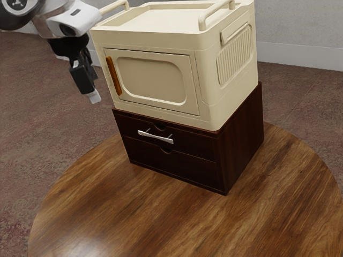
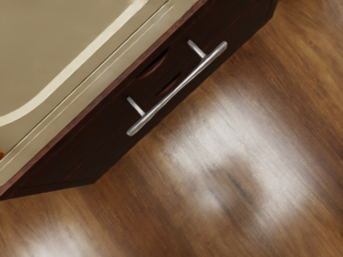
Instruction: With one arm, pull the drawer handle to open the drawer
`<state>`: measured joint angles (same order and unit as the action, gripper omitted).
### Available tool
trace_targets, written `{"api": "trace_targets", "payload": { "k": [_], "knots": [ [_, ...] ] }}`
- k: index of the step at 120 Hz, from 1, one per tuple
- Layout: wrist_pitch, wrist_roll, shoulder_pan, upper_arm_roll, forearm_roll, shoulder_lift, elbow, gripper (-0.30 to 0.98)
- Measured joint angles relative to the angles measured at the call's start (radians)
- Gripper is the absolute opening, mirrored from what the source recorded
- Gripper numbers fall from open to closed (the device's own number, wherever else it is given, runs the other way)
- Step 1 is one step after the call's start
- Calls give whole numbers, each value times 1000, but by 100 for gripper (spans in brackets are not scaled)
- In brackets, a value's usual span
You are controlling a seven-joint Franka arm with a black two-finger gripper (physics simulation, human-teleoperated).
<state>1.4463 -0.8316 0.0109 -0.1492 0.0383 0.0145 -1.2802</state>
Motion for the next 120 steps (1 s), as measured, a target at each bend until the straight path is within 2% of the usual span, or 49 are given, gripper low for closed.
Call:
{"api": "trace_targets", "payload": {
  "k": [24, 36, 39, 48, 58, 71, 87, 97, 120],
  "knots": [
    [0, -8, -74, -1, 3, -11, -2, 68],
    [14, -84, -95, 12, 10, -15, -21, 68],
    [19, -108, -88, 31, 26, 2, -51, 68],
    [31, -172, -33, 137, 128, 98, -192, 69],
    [43, -244, -59, 166, 150, 148, -252, 69],
    [105, -348, -60, 161, 108, 181, -349, 69],
    [317, -484, -69, 140, 47, 212, -533, 69],
    [421, -554, -98, 129, 33, 200, -560, 68],
    [552, -686, -62, 83, -2, 169, -568, 68]
  ]
}}
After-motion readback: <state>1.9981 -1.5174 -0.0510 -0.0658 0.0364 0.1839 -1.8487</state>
